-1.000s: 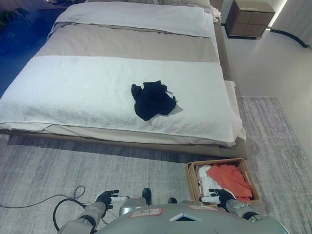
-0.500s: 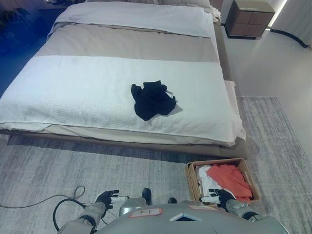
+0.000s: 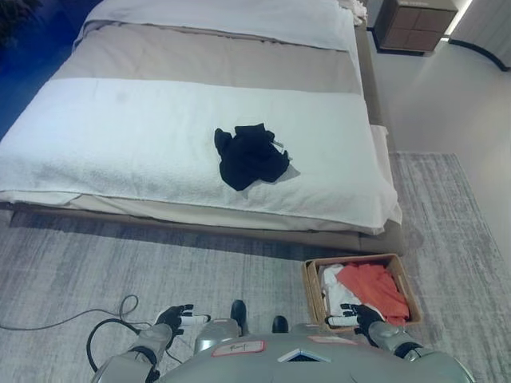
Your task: Put the clothes on the bed into the basket.
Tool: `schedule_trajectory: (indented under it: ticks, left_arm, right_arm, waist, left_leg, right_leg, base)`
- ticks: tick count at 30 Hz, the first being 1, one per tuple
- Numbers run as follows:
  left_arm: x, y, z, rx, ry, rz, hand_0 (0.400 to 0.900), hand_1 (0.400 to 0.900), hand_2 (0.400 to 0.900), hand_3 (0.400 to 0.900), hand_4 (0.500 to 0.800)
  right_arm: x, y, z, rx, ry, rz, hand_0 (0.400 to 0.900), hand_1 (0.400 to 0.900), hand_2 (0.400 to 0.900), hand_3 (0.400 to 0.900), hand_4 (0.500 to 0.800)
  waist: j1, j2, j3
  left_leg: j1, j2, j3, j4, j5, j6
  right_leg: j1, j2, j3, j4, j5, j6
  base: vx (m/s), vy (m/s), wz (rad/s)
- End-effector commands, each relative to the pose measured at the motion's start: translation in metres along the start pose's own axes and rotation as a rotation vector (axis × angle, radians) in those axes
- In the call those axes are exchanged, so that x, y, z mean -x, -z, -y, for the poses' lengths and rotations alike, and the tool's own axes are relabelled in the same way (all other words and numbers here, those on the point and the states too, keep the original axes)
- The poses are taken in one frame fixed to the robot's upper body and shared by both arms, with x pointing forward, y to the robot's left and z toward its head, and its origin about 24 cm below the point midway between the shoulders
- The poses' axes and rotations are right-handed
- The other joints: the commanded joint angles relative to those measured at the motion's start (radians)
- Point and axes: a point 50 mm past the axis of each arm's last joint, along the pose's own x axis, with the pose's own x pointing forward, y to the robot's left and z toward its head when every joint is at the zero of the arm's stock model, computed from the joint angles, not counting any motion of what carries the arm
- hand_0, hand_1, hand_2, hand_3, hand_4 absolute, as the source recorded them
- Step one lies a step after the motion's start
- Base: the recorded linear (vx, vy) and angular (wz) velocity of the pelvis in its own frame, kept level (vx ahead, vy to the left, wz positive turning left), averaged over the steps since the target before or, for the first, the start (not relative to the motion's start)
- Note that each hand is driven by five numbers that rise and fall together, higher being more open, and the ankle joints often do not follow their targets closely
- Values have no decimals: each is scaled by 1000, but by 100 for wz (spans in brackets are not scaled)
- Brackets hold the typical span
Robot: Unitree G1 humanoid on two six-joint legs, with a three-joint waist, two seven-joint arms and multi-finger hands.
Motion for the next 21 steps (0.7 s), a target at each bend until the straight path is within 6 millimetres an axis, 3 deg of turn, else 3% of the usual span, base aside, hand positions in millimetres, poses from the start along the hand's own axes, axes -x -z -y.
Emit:
schedule_trajectory:
  ticks: [1,3,4,7,11,17,19,21]
  left_arm:
    - [1,-15,-26,25,-78,27,900,900,900,900,800]
    - [1,-11,-24,29,-67,8,900,900,900,900,800]
    - [1,-4,-23,37,-63,-16,900,900,900,900,800]
    - [5,22,-17,41,-38,-91,900,900,900,900,800]
    - [11,55,-8,39,-14,-168,900,900,900,900,800]
    - [15,70,-5,40,0,-196,900,900,900,900,800]
    - [15,69,-7,38,-4,-196,900,900,900,900,800]
    - [15,66,-14,34,-29,-199,900,900,900,900,800]
  right_arm:
    - [3,-39,43,-4,111,133,900,900,900,900,800]
    - [6,-59,56,13,140,193,900,900,900,900,800]
    - [8,-69,61,22,153,225,900,900,900,900,800]
    - [19,-107,83,30,217,341,900,900,900,900,800]
    - [31,-150,92,71,256,467,900,900,900,900,800]
    - [35,-175,79,156,228,534,900,900,900,900,800]
    - [33,-172,75,161,216,528,900,900,900,900,800]
    - [26,-161,58,181,160,504,900,900,900,900,800]
  waist:
    - [9,-20,62]
    - [34,-22,96]
    - [37,-22,101]
    - [61,-13,115]
    - [108,5,126]
    - [151,13,103]
    - [159,11,96]
    - [154,-20,59]
  left_leg:
    - [-82,-11,-9,307,-161,-24]
    - [-140,-62,-85,427,-139,-33]
    - [-169,-66,-88,448,-124,-33]
    - [-274,-44,-53,356,-83,-27]
    - [-330,-2,-62,127,22,-20]
    - [-331,64,-21,-12,85,-36]
    - [-330,67,-15,0,97,-37]
    - [-332,35,-25,71,103,-11]
  right_leg:
    - [-38,-61,20,122,-70,31]
    - [-30,-58,24,125,-67,20]
    - [-25,-53,19,127,-73,15]
    - [-9,-31,0,126,-107,5]
    - [22,15,31,118,-131,11]
    - [123,26,124,89,-182,39]
    - [140,19,140,90,-192,41]
    - [160,-32,162,118,-192,75]
  base:
    - [9,-160,23]
    - [0,-151,23]
    - [58,-151,35]
    - [89,-106,12]
    - [198,-9,-33]
    - [330,127,-62]
    - [354,215,-55]
    - [538,363,-44]
